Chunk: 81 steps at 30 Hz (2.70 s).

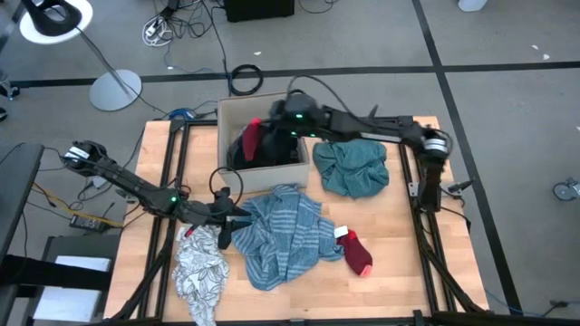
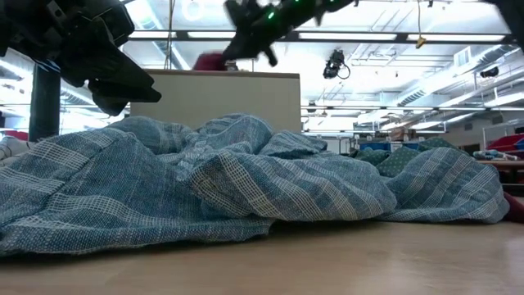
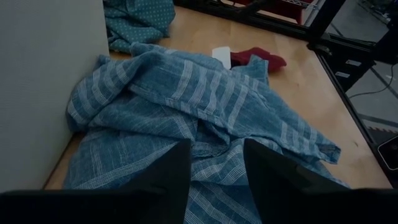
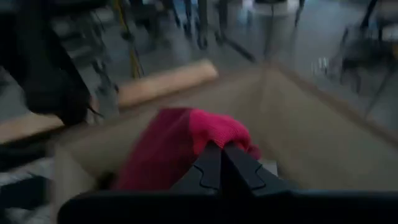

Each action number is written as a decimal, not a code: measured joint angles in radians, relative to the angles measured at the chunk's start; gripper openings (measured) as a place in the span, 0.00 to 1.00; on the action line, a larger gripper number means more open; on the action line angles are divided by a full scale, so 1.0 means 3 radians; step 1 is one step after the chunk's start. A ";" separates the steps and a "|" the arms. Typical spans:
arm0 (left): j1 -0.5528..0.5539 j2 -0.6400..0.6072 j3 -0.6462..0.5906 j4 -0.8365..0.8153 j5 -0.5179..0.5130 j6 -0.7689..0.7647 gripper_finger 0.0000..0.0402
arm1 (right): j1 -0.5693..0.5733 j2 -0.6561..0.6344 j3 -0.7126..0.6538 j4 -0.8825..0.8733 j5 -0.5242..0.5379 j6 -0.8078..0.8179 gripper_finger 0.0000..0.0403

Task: Sort clothes
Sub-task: Put the red sock into the white laundry organizer

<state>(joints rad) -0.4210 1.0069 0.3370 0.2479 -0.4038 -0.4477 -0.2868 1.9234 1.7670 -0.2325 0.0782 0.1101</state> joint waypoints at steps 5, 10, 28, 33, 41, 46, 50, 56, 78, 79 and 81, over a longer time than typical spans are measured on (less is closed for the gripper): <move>0.0000 0.0000 0.0000 -0.0010 0.0000 0.0001 0.38 | -0.0095 0.0552 0.0515 -0.0552 -0.0015 0.0230 0.00; 0.0000 0.0000 0.0001 -0.0018 -0.0001 0.0003 0.38 | -0.0160 0.0986 0.0796 -0.0783 -0.0320 0.0422 0.01; 0.0001 0.0000 0.0001 -0.0021 -0.0003 -0.0005 0.38 | -0.0255 0.1029 0.0821 -0.1119 -0.0478 0.0336 0.06; 0.0001 0.0000 0.0002 -0.0021 -0.0002 -0.0006 0.38 | -0.0251 0.0747 0.0821 -0.1118 -0.0479 0.0233 0.16; 0.0001 0.0000 0.0001 -0.0023 -0.0001 -0.0009 0.38 | -0.0250 0.0175 0.0822 -0.1599 -0.0479 0.0121 0.36; 0.0001 0.0000 0.0002 -0.0024 -0.0001 -0.0009 0.38 | -0.0145 -0.0242 0.0822 -0.2491 -0.0429 0.0150 0.39; 0.0001 0.0000 0.0002 -0.0024 -0.0001 -0.0009 0.38 | 0.0164 -0.0518 0.0823 -0.3272 -0.0045 0.0577 0.37; 0.0001 0.0000 0.0001 -0.0024 -0.0001 -0.0009 0.38 | 0.1060 -0.0738 0.0823 -0.4180 0.1020 0.1313 0.34; 0.0001 0.0001 0.0001 -0.0021 -0.0001 -0.0062 0.38 | 0.3529 -0.0780 -0.1148 -0.4271 0.1921 0.4949 0.34; 0.0000 0.0001 0.0001 -0.0020 -0.0001 -0.0076 0.38 | 0.3574 -0.0780 -0.1279 -0.4160 0.1921 0.5046 0.34; 0.0001 0.0001 0.0001 -0.0019 -0.0001 -0.0081 0.38 | 0.3647 -0.0780 -0.1524 -0.3886 0.1917 0.5216 0.34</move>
<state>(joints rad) -0.4208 1.0073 0.3374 0.2420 -0.4042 -0.4720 0.8073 1.6894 1.3097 -1.3983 0.6532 1.6748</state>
